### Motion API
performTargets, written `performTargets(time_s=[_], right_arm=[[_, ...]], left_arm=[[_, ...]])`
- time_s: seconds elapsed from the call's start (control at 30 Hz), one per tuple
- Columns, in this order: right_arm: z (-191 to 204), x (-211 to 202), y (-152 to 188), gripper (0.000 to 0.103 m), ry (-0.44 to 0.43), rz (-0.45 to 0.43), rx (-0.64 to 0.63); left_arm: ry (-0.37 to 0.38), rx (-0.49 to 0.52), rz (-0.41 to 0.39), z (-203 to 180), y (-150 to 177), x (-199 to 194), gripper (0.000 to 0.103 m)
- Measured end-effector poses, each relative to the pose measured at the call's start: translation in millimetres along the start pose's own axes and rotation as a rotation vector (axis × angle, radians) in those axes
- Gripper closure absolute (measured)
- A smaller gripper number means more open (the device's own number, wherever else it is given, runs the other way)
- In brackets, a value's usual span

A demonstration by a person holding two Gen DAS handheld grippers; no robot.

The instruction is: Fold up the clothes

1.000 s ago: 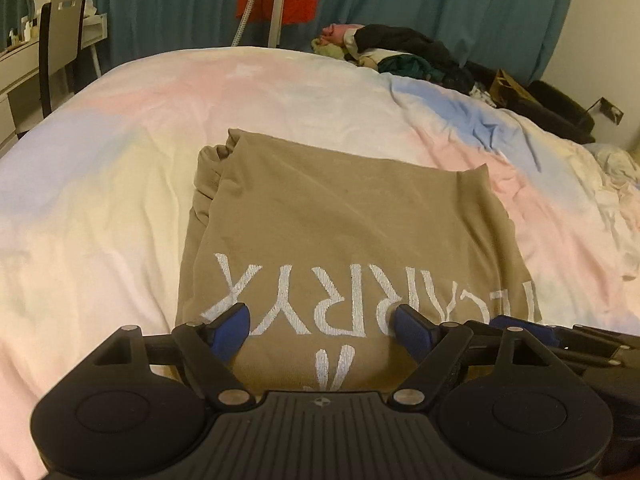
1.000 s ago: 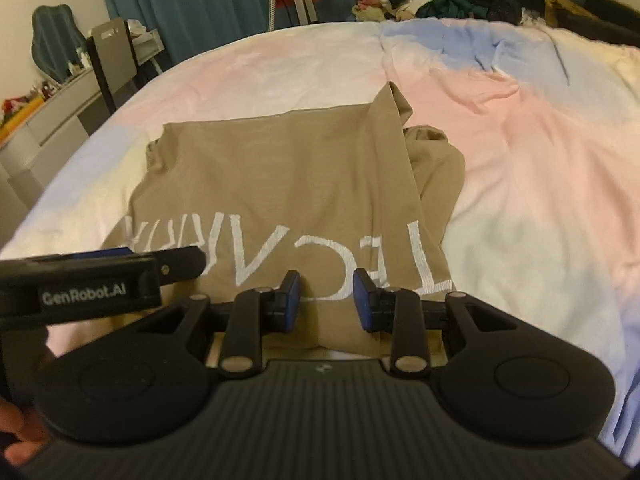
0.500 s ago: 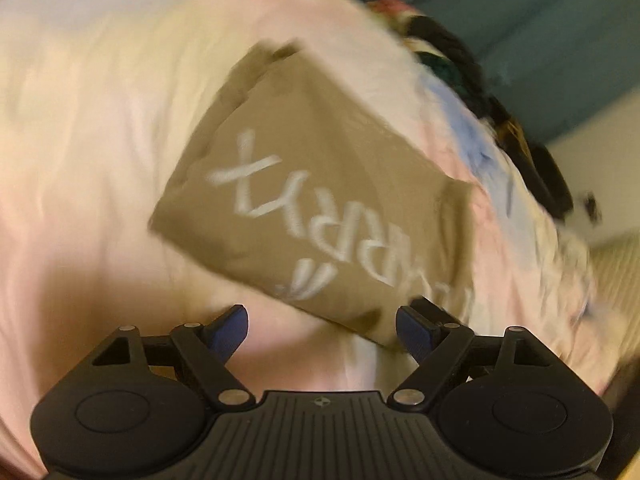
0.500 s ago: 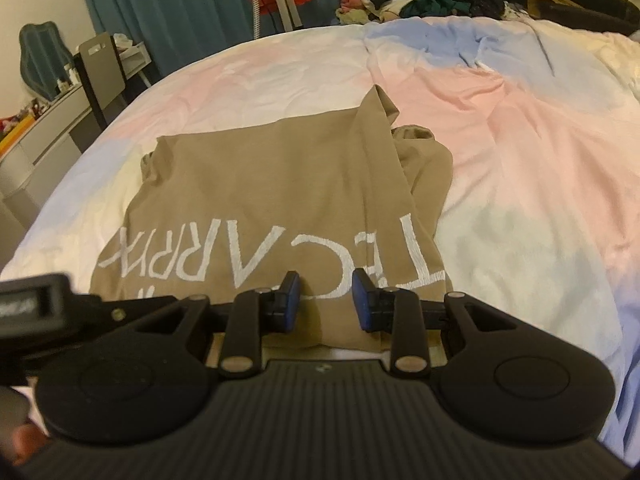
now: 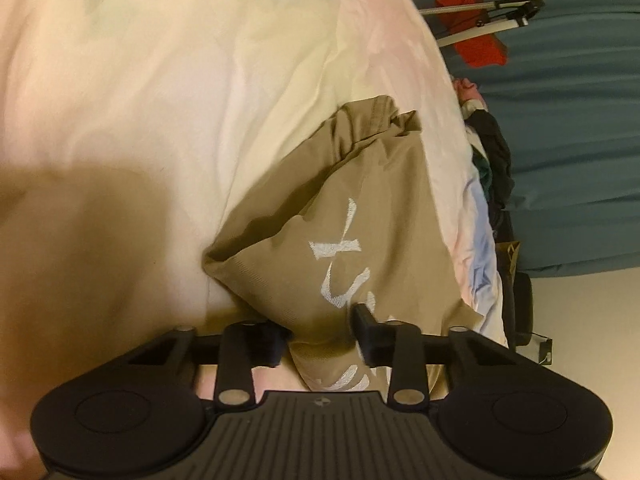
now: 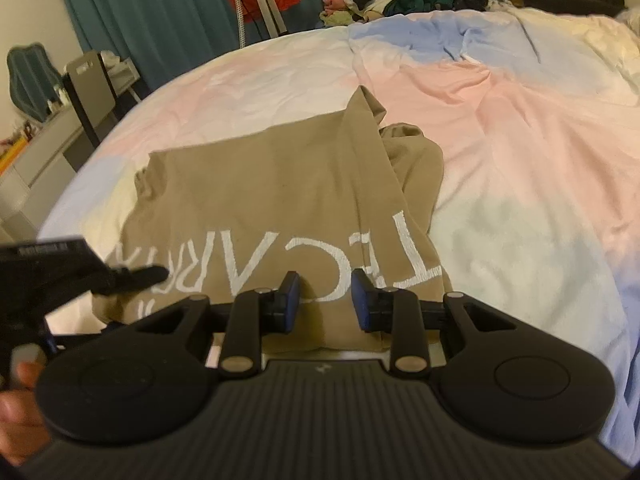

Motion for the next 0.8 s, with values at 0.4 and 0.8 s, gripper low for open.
performTargets(time_s=[0.4, 0.8], right_arm=[[-8, 14, 27, 0.013, -0.721, 0.318, 0.557], [-67, 24, 22, 0.051, -0.502, 0.096, 0.802]], left_arm=[[0.020, 0.018, -0.018, -2, 2, -2, 0.080], [0.117, -0.054, 0.011, -1, -6, -3, 0.084]])
Point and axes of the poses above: each gripper's, at about its wrist camera, not at the fingertips, and x roughly the way its jaws point, z to its left, y to its underside, the point moved 5 cm from there along x, roughly the way its jaws point, and after that the axes turned 14 degrees about z, right-handed, at the moved point
